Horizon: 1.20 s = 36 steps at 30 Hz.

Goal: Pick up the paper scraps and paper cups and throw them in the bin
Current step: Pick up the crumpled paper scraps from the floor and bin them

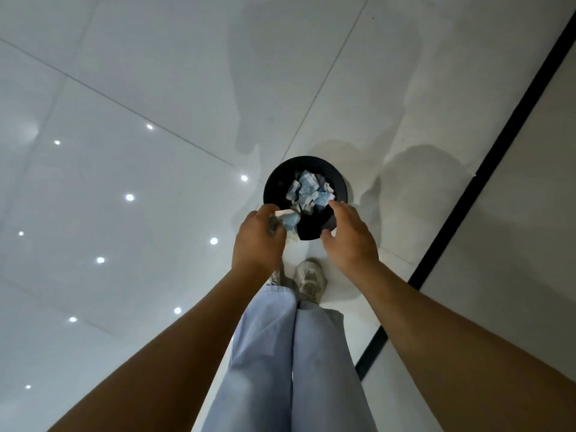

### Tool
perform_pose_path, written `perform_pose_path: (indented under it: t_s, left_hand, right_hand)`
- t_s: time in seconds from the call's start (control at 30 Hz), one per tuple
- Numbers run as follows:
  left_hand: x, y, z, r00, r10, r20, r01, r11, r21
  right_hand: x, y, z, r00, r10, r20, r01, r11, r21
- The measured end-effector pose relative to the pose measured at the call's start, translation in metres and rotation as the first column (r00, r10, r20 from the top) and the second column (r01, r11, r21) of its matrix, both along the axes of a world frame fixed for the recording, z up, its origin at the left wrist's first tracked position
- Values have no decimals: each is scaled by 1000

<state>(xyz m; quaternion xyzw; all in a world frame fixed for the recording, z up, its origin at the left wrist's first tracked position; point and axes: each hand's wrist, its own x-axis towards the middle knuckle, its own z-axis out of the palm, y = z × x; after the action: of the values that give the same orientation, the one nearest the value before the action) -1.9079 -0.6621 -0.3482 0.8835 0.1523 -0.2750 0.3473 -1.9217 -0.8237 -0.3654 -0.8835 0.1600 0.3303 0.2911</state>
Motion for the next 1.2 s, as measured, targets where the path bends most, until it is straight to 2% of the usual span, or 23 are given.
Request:
perform_pose_path:
  t_s: [0.1, 0.23, 0.4, 0.53, 0.7, 0.87, 1.0, 1.2]
  left_hand:
    - [17, -21, -15, 996, -54, -66, 52, 998, -34]
    - [19, -31, -30, 962, -117, -248, 140, 987, 75]
    - [7, -10, -1, 969, -196, -151, 209, 975, 76]
    - [-1, 20, 48, 958, -267, -109, 275, 959, 69]
    - [-14, 57, 118, 950, -309, -32, 311, 939, 147]
    - [-50, 88, 179, 965, -263, -9, 256, 931, 260]
    - [-102, 102, 218, 988, -153, -7, 147, 935, 324]
    - [-202, 109, 266, 996, 82, 35, -89, 922, 377]
  right_hand:
    - [-4, -13, 6, 999, -36, 30, 36, 999, -1]
    - [-6, -21, 8, 998, -49, 36, 49, 999, -1]
    - [-2, -7, 30, 999, 15, 42, -15, 1000, -14]
    - [4, 20, 70, 988, 154, 27, -152, 987, -58]
    - [7, 62, 137, 938, 341, 63, -337, 939, -65]
    - [-5, 99, 199, 790, 611, 57, -604, 790, -99]
    - [-31, 122, 242, 672, 735, 91, -725, 678, -124]
    - [-89, 152, 292, 393, 915, 93, -901, 403, -159]
